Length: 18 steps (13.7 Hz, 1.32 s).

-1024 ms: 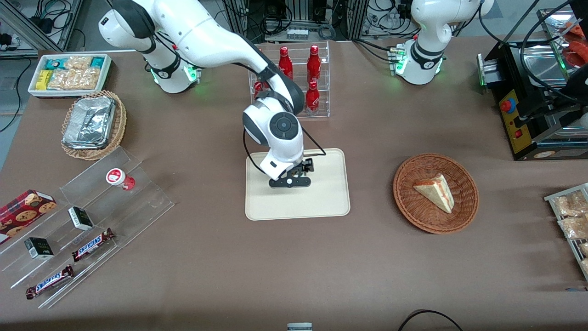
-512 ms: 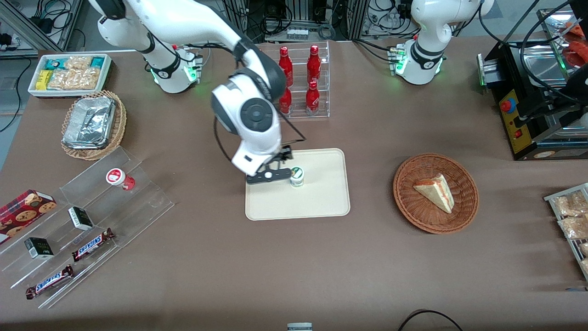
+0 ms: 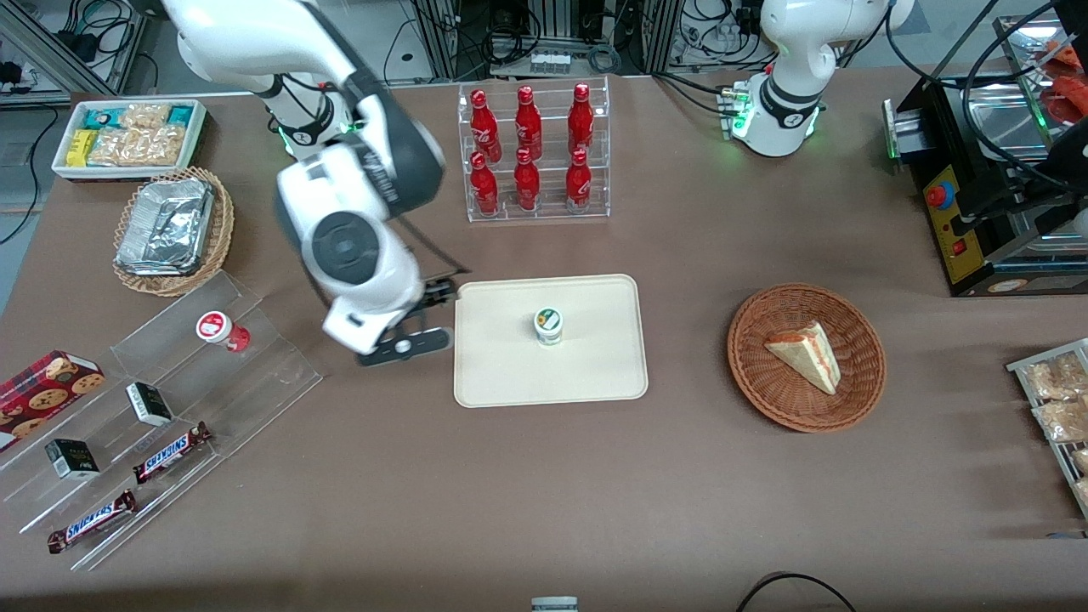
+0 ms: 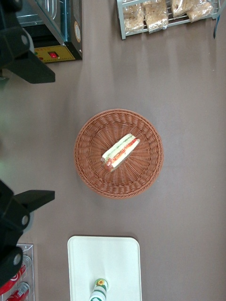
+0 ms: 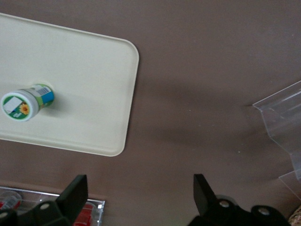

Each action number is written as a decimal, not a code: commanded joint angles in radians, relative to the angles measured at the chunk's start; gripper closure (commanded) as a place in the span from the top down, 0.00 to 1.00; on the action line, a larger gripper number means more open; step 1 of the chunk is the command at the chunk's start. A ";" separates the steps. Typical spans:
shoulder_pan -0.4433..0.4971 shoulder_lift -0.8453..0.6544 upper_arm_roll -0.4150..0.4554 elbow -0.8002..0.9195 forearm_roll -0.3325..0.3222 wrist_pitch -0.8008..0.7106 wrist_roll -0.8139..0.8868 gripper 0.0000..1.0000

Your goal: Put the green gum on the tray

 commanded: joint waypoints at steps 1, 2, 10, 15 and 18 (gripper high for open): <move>-0.115 -0.063 0.011 -0.040 -0.007 -0.027 -0.129 1.00; -0.161 -0.089 0.011 -0.065 -0.007 -0.017 -0.155 1.00; -0.390 -0.276 0.018 -0.218 -0.012 0.085 -0.160 1.00; -0.465 -0.367 0.020 -0.260 -0.024 0.082 -0.258 1.00; -0.488 -0.402 0.020 -0.257 -0.035 0.008 -0.263 1.00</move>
